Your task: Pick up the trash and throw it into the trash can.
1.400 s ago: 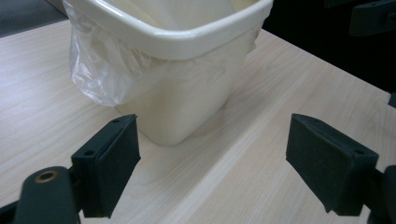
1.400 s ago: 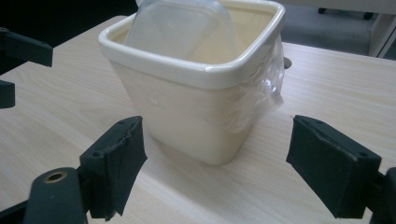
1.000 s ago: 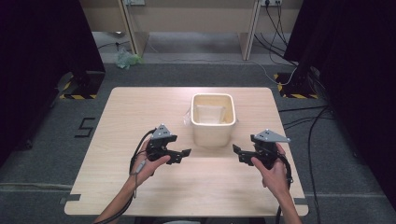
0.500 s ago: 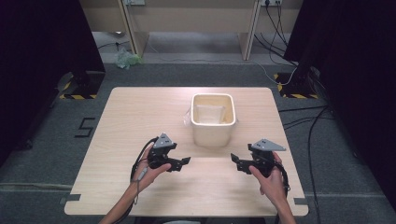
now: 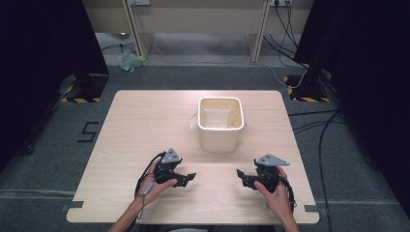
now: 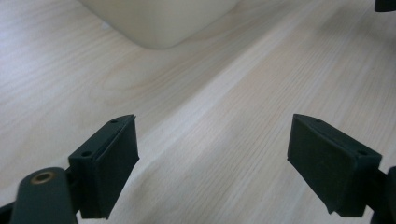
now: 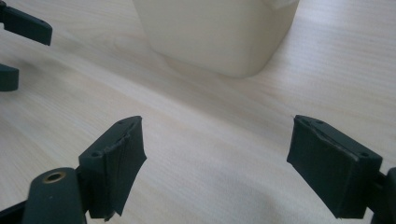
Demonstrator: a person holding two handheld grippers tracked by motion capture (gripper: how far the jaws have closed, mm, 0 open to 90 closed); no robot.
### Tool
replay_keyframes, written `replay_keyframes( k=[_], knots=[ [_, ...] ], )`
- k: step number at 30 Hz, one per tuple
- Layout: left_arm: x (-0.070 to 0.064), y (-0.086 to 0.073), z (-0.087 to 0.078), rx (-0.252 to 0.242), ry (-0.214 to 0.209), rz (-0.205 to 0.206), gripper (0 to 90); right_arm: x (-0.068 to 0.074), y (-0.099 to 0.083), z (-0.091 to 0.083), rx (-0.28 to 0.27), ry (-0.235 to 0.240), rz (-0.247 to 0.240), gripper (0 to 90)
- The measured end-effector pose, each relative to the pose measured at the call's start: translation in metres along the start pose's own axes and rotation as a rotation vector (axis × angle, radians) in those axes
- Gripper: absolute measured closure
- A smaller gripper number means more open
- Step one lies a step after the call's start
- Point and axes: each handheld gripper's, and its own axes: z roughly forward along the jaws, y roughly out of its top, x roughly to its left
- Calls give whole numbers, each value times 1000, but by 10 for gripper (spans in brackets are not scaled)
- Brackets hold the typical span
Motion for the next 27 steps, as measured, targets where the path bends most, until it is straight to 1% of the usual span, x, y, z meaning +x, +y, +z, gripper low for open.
replay_keyframes(
  k=[2,3,5,6,8,9,11,12,13,14,16,17,18,20,24,25,27],
  knots=[
    [1,-2,0,5,1,-1,160,0,-3,1,5,0,2,185],
    [2,-6,1,9,3,-11,159,0,-7,2,14,2,2,184],
    [3,-9,1,15,6,-11,159,0,-9,2,20,-2,0,184],
    [3,-10,1,21,11,-12,159,-1,-12,3,28,-12,-6,184],
    [4,-13,2,31,32,-5,159,-1,-16,4,34,-12,-5,183],
    [4,-13,2,31,32,-5,159,-1,-16,4,34,-12,-5,183],
    [4,-14,3,35,36,1,158,-1,-21,5,52,-20,-12,180],
    [4,-16,4,50,37,9,157,-2,-22,5,54,-29,-28,180],
    [4,-16,4,50,37,9,156,-2,-22,5,54,-29,-28,180],
    [4,-18,4,46,44,16,152,-3,-25,6,64,-33,-16,180],
    [2,-19,3,49,56,27,152,-4,-27,6,63,-34,-23,180],
    [1,-21,2,49,67,34,152,-4,-30,6,73,-39,-17,181],
    [1,-21,2,49,67,34,152,-4,-31,6,78,-39,-9,180],
    [0,-23,1,48,81,54,151,-4,-32,5,79,-39,-6,180],
    [-2,-27,-2,43,88,51,148,-4,-35,2,89,-56,-16,177],
    [-2,-28,-4,44,88,51,148,-3,-36,1,103,-55,-22,167],
    [-3,-29,-5,43,91,48,148,-3,-36,1,106,-56,-25,158]
  ],
)
